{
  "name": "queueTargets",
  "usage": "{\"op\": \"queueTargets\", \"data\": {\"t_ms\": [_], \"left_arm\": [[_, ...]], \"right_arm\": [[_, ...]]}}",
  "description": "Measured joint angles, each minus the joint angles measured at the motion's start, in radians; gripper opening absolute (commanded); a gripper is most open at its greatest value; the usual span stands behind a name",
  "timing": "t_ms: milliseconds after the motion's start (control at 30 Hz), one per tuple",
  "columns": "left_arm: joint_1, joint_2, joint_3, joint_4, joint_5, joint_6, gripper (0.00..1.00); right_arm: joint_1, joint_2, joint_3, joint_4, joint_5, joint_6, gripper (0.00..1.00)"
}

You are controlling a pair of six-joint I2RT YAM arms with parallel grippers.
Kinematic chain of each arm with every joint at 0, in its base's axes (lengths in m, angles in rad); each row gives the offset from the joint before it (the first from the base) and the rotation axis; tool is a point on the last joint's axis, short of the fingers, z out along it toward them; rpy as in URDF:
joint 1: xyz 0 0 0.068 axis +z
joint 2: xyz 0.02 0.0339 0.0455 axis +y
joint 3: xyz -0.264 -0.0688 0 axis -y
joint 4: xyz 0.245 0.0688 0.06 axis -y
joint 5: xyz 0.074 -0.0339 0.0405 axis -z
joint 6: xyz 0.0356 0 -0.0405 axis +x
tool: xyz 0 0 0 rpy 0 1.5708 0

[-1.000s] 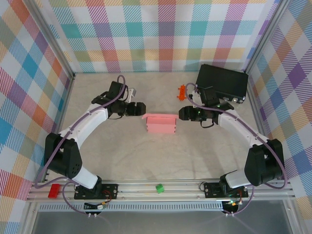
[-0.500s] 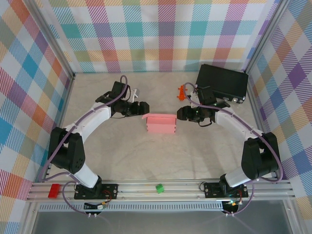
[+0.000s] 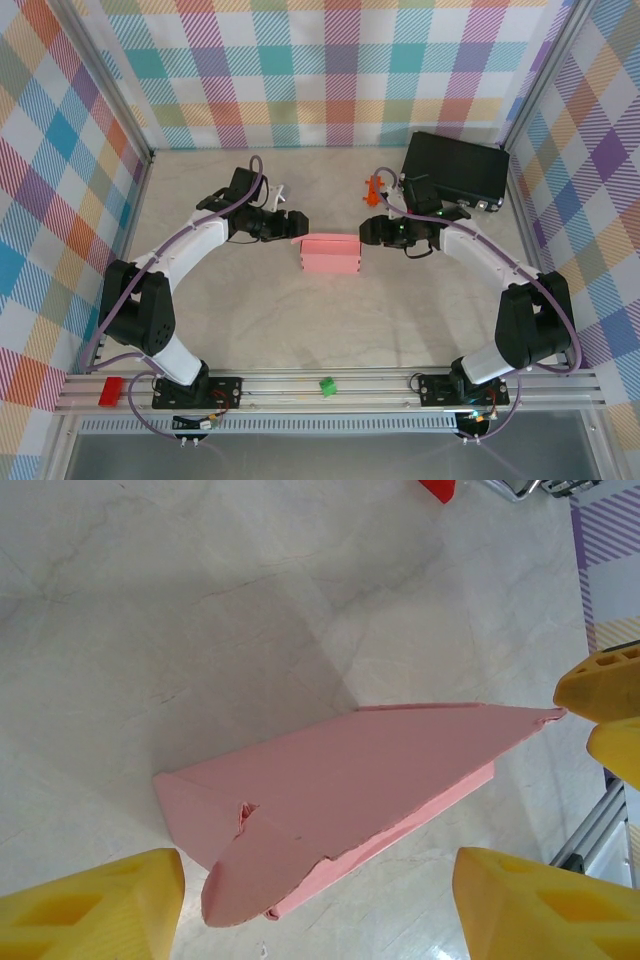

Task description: Fold the paper box

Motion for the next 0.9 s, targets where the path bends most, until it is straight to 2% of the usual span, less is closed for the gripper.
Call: {"op": "queueTargets", "data": {"t_ms": [600, 900], "left_arm": [[0.000, 0.000, -0.010, 0.007, 0.058, -0.005, 0.56], [0.000, 0.000, -0.023, 0.006, 0.067, -0.012, 0.57]], "right_arm": [[0.023, 0.026, 0.004, -0.003, -0.008, 0.000, 0.52], [0.030, 0.027, 0.016, -0.012, 0.013, 0.002, 0.53]]}}
